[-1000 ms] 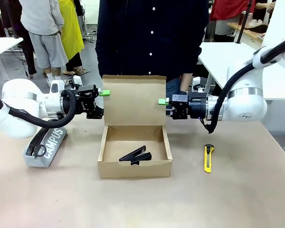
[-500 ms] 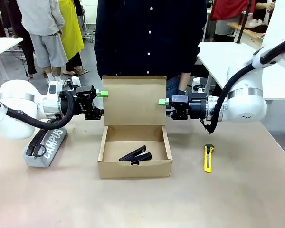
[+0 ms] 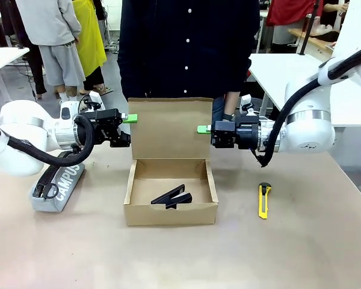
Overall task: Pack the item into the box.
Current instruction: Close the Mailer Box.
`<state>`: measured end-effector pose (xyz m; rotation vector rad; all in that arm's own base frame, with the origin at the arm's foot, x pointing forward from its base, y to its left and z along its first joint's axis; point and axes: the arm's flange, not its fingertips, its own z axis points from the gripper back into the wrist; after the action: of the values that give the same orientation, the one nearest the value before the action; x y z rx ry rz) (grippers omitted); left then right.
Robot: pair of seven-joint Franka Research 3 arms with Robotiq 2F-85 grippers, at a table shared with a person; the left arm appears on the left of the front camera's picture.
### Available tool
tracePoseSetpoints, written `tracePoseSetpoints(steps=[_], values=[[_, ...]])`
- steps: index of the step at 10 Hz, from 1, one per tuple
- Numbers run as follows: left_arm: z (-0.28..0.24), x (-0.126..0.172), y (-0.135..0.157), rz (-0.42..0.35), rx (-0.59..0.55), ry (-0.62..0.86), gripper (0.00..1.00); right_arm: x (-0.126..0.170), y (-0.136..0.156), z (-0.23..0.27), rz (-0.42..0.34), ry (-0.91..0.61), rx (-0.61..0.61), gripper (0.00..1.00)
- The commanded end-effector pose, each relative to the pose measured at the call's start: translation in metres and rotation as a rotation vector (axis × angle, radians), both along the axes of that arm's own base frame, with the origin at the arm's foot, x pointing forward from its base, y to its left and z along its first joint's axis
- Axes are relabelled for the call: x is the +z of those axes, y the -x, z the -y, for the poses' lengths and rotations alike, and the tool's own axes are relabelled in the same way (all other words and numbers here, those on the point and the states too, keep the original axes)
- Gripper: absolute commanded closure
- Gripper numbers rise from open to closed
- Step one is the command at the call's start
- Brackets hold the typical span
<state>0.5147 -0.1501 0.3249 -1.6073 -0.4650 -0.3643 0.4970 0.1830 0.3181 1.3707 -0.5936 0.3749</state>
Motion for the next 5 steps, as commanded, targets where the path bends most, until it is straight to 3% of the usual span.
tracePoseSetpoints(steps=[1, 3, 5], values=[[0.001, -0.001, 0.019, 0.143, -0.001, 0.064, 0.0, 0.002, 0.02, -0.001, 0.166, -0.049, 0.023, 0.0], [0.0, 0.003, 0.027, 0.226, 0.01, 0.084, 0.0, 0.008, 0.033, 0.0, 0.291, -0.087, 0.014, 0.0], [0.0, -0.002, 0.032, 0.291, 0.029, 0.068, 0.0, 0.012, 0.049, -0.003, 0.351, -0.112, 0.04, 0.0]])
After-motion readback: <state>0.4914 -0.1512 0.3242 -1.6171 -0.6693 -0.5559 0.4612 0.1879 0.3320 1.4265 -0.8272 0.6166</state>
